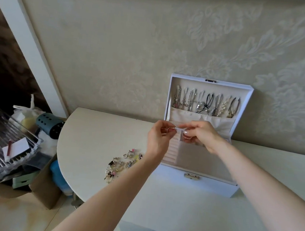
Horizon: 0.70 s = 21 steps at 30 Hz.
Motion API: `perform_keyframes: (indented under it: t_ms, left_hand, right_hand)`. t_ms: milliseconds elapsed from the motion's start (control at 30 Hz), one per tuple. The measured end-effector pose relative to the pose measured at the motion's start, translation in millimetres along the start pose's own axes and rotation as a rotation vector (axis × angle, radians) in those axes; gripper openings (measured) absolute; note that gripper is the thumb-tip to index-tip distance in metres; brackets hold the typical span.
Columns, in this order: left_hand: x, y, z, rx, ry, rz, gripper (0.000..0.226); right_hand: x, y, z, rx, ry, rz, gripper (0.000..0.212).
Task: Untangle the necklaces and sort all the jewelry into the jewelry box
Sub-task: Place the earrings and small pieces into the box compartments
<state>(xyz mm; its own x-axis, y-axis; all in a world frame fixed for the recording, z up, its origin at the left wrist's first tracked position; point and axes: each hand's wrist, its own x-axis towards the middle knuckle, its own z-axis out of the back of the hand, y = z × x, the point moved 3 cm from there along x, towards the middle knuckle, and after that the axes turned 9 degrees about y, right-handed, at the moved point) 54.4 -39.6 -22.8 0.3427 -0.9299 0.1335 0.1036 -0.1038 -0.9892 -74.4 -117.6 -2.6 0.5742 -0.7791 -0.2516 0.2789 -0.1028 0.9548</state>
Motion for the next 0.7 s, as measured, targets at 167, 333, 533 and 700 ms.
perform_keyframes:
  t_ms: [167, 333, 533, 700]
  left_hand:
    - [11.8, 6.3, -48.7, 0.079, 0.125, 0.042, 0.013]
    - [23.7, 15.1, -78.1, 0.078, 0.282, 0.104, 0.015]
    - [31.7, 29.4, -91.9, 0.223, 0.316, 0.065, 0.013]
    - [31.5, 34.4, -91.8, 0.161, 0.282, 0.015, 0.014]
  right_hand:
    - [-12.7, -19.2, 55.8, -0.078, -0.152, -0.016, 0.032]
    - [-23.1, -33.6, 78.6, -0.077, -0.281, -0.036, 0.032]
    - [-23.9, -41.3, 88.2, -0.172, -0.385, -0.033, 0.026]
    - [-18.9, -42.0, 88.8, -0.220, -0.409, -0.042, 0.030]
